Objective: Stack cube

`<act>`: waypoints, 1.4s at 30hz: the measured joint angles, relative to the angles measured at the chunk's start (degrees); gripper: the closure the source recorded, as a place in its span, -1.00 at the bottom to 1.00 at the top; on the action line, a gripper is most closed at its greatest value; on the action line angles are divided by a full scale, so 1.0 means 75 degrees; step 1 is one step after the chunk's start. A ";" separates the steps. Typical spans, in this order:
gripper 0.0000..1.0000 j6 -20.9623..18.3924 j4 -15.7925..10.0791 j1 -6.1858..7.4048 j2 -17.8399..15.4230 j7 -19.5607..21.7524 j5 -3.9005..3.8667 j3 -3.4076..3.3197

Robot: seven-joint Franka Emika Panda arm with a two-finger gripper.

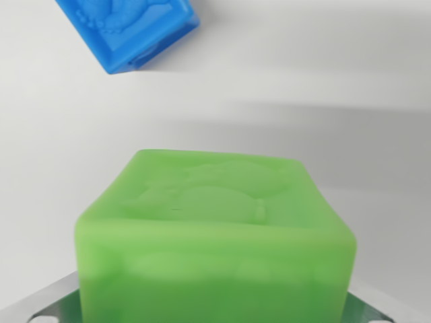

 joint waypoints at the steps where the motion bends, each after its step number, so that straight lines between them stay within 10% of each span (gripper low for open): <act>1: 1.00 -0.0014 0.0023 0.0006 0.0007 -0.0051 -0.0002 0.0013; 42: 1.00 -0.0645 0.1056 0.0253 0.0401 -0.2189 -0.0077 0.0506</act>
